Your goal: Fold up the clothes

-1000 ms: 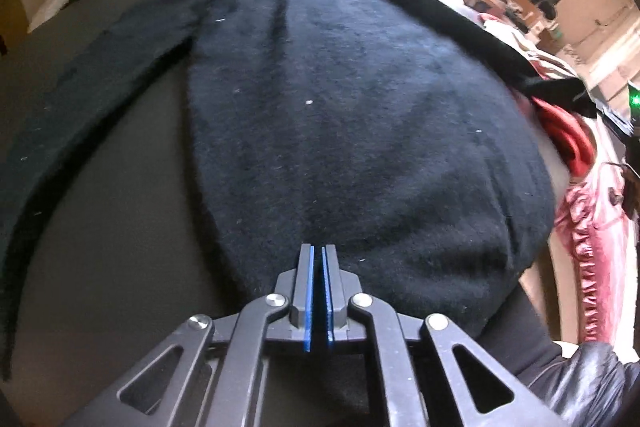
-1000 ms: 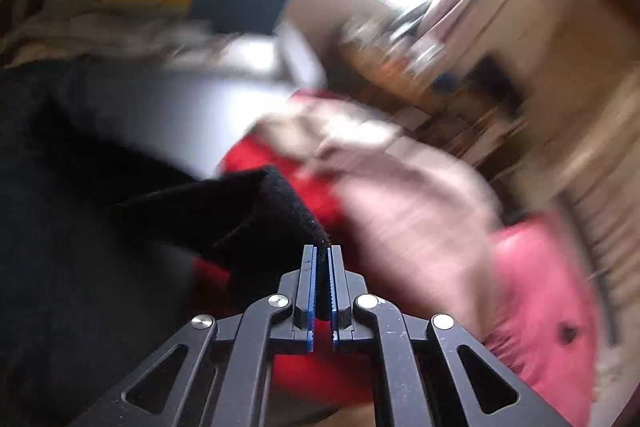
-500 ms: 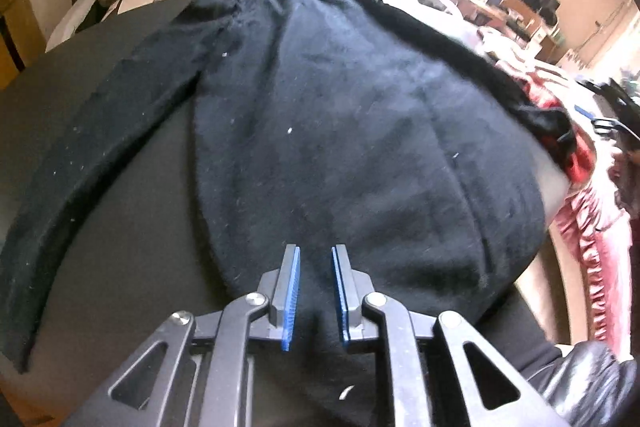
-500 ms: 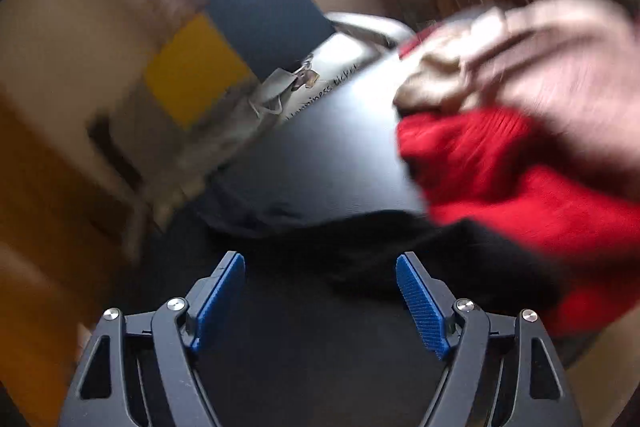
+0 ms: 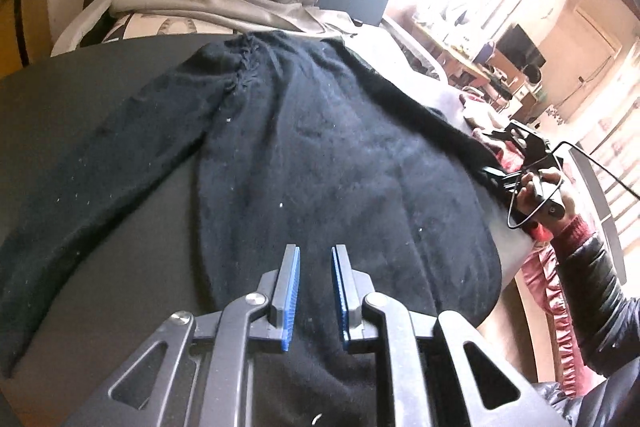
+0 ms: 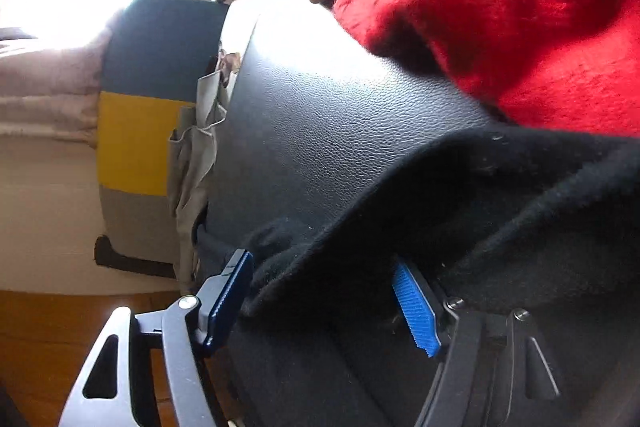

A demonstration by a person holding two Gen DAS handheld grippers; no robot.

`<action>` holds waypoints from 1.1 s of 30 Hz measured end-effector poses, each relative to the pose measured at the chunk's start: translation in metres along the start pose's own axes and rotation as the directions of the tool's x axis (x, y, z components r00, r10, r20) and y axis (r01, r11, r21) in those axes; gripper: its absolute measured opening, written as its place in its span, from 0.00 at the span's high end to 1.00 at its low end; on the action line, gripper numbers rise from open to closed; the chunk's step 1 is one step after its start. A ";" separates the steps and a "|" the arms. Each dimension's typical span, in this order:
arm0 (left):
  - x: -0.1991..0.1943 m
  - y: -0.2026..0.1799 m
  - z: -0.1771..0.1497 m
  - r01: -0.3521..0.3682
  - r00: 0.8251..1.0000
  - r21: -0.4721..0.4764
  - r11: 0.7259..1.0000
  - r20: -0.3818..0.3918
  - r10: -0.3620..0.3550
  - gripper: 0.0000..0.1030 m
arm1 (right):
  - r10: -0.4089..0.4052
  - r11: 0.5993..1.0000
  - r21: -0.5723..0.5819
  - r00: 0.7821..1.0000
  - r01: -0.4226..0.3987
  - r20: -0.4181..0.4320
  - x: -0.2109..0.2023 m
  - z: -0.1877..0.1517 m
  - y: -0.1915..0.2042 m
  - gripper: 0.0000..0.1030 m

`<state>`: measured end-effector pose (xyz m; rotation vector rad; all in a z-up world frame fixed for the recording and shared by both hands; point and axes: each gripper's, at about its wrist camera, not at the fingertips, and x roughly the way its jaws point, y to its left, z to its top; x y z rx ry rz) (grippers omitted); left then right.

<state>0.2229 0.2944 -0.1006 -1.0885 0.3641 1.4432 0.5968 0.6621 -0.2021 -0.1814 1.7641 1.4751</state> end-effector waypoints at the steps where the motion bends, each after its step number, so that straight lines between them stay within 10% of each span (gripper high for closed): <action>1: -0.001 0.001 0.001 0.007 1.000 -0.001 1.000 0.005 -0.007 0.85 | -0.004 1.000 0.017 1.000 0.004 0.008 -0.001 0.002 0.001 0.30; 12: 0.001 -0.005 0.001 0.071 0.997 0.032 0.997 0.038 -0.072 0.85 | -0.129 0.991 -0.026 0.990 0.131 0.064 0.013 -0.006 0.021 0.37; 16: 0.000 -0.006 -0.005 0.084 0.996 0.034 0.996 0.035 -0.085 0.85 | -0.201 0.974 -0.087 0.974 0.210 0.102 0.024 -0.005 0.020 0.91; 24: 0.007 0.000 -0.007 0.095 0.995 0.031 0.995 0.023 -0.096 0.85 | -0.100 0.915 -0.362 0.971 0.176 0.218 -0.019 -0.026 0.055 0.97; 33: 0.027 0.012 0.021 0.043 0.998 0.012 0.999 0.049 -0.044 0.84 | -0.057 0.966 -0.227 0.956 0.126 0.287 -0.021 0.052 0.067 0.96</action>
